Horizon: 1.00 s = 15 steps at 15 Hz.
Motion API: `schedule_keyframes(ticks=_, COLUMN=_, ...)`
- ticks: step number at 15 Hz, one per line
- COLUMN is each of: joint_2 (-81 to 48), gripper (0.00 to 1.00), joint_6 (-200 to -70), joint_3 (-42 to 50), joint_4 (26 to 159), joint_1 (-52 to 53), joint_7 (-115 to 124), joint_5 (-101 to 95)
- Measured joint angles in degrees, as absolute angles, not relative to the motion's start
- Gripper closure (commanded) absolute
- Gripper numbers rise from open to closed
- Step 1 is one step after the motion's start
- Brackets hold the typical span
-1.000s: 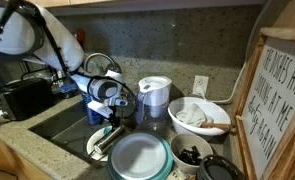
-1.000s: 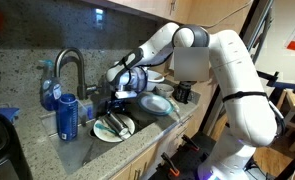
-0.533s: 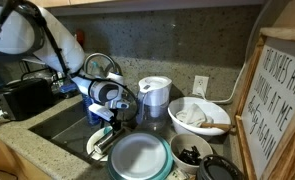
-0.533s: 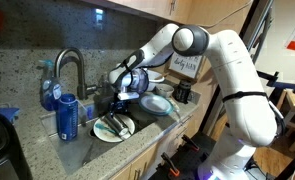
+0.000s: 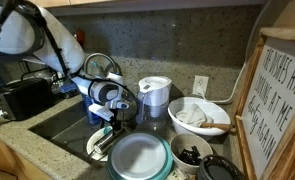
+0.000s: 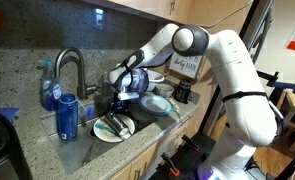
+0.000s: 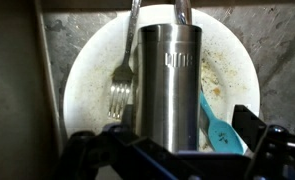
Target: Take the object in the sink and put it in the bowl on the counter
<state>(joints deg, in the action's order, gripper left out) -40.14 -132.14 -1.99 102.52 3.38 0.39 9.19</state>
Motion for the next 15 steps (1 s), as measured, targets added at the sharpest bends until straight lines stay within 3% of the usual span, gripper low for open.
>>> schedule_keyframes(ticks=15, joint_2=-51.7, gripper=0.00, joint_6=-131.4, joint_3=-2.5, joint_4=90.9, joint_1=2.1, joint_7=-0.9, joint_5=9.1)
